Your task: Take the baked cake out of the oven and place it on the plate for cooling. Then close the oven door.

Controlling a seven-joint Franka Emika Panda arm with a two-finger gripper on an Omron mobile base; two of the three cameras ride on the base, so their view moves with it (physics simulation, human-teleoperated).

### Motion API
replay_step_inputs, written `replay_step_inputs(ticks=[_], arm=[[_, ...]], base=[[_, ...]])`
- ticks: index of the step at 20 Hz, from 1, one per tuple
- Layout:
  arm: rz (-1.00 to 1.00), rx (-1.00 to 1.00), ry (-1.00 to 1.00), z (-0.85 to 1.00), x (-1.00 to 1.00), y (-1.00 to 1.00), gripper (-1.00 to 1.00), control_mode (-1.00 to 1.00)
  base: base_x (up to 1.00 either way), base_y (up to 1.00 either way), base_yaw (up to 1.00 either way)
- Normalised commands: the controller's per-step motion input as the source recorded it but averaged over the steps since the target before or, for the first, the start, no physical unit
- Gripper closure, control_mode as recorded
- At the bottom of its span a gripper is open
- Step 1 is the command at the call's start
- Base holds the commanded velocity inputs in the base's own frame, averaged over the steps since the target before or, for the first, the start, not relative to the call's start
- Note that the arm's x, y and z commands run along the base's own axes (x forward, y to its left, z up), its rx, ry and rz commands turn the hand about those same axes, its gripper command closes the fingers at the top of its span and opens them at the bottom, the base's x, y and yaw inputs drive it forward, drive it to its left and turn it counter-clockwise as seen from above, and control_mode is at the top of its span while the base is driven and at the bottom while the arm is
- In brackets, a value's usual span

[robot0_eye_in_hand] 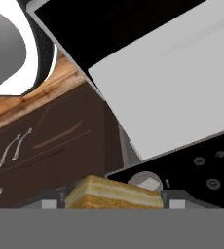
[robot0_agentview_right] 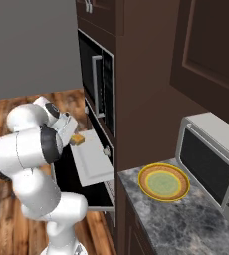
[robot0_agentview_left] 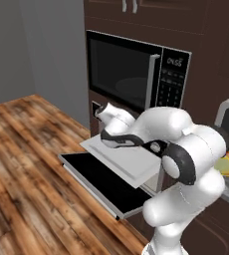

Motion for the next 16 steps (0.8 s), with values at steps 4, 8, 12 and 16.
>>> replay_step_inputs(ticks=[4, 8, 12, 16], arm=[[0.00, 0.03, 0.01, 0.56, -1.00, -0.39, 1.00, -1.00], [0.00, 0.02, 0.05, 0.27, -1.00, -0.51, 1.00, -1.00], [0.00, 0.01, 0.04, 0.21, -0.86, -0.66, 1.00, -1.00], [0.00, 0.00, 0.03, 0.20, -0.60, -0.73, 1.00, -1.00]], base=[[0.00, 0.00, 0.00], [0.00, 0.00, 0.00], [0.00, 0.00, 0.00], [0.00, 0.00, 0.00]])
